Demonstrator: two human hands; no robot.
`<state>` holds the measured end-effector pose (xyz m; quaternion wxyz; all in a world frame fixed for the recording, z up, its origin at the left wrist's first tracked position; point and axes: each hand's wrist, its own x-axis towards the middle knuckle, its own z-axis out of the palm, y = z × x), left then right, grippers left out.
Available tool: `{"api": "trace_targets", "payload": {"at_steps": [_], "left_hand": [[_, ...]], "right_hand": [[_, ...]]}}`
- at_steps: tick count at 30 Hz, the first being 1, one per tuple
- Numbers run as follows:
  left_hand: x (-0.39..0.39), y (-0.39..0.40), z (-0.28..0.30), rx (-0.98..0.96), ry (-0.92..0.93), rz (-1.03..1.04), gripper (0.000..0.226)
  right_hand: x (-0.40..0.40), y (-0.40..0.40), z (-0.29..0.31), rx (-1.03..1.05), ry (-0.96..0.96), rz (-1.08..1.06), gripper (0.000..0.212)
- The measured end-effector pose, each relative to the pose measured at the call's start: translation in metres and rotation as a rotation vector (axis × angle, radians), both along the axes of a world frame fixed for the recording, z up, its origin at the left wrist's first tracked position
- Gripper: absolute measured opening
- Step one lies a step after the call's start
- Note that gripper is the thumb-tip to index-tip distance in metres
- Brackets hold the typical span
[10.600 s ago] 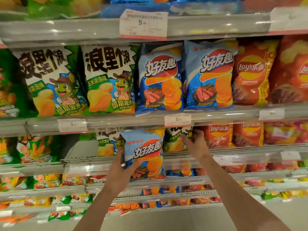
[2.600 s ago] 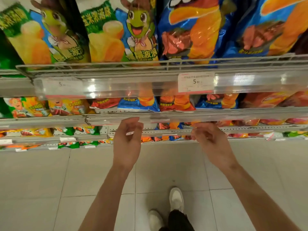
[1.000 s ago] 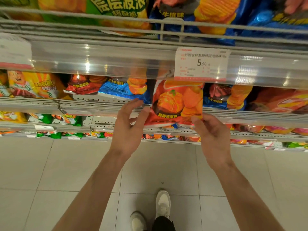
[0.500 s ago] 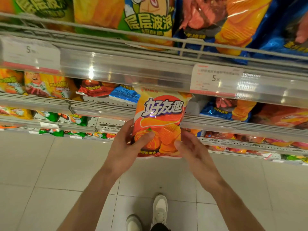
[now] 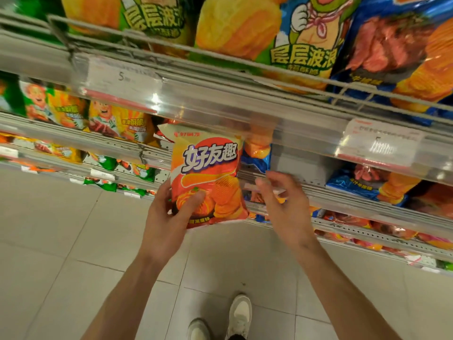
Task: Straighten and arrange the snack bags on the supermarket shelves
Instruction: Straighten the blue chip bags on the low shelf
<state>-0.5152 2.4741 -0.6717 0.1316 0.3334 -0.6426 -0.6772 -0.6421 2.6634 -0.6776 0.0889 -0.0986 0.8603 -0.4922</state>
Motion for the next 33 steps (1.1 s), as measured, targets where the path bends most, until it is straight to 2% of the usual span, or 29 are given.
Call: {"api": "trace_targets", "payload": {"at_steps": [3, 5, 7, 10, 17, 21, 25, 27, 33], "left_hand": [[-0.001, -0.005, 0.002, -0.027, 0.010, 0.030, 0.061], [-0.001, -0.007, 0.003, -0.030, 0.013, 0.039, 0.059], [-0.002, -0.009, 0.004, -0.032, 0.014, 0.048, 0.056], [-0.002, -0.009, 0.007, -0.029, 0.020, 0.046, 0.056], [-0.005, -0.003, 0.008, -0.052, 0.023, 0.011, 0.057], [-0.010, 0.003, 0.007, -0.064, 0.020, -0.002, 0.055], [-0.012, 0.004, 0.009, -0.089, 0.007, 0.013, 0.053], [-0.012, 0.003, 0.010, -0.091, 0.003, 0.013, 0.050], [-0.011, -0.001, 0.012, -0.078, 0.000, 0.040, 0.052]], "right_hand": [[-0.024, -0.011, -0.005, 0.214, 0.316, -0.074, 0.039], [-0.034, -0.020, -0.007, 0.316, 0.376, -0.076, 0.039], [-0.043, -0.028, -0.010, 0.412, 0.292, -0.051, 0.038], [-0.048, -0.034, -0.011, 0.365, 0.177, -0.018, 0.028], [-0.053, -0.001, -0.006, 0.221, 0.171, -0.062, 0.013], [-0.067, 0.016, -0.002, 0.188, 0.151, -0.107, 0.020], [-0.065, -0.002, -0.005, 0.458, 0.125, -0.006, 0.050], [-0.064, -0.015, -0.009, 0.533, 0.179, -0.018, 0.058], [-0.073, -0.029, -0.014, 0.529, 0.166, -0.052, 0.032]]}}
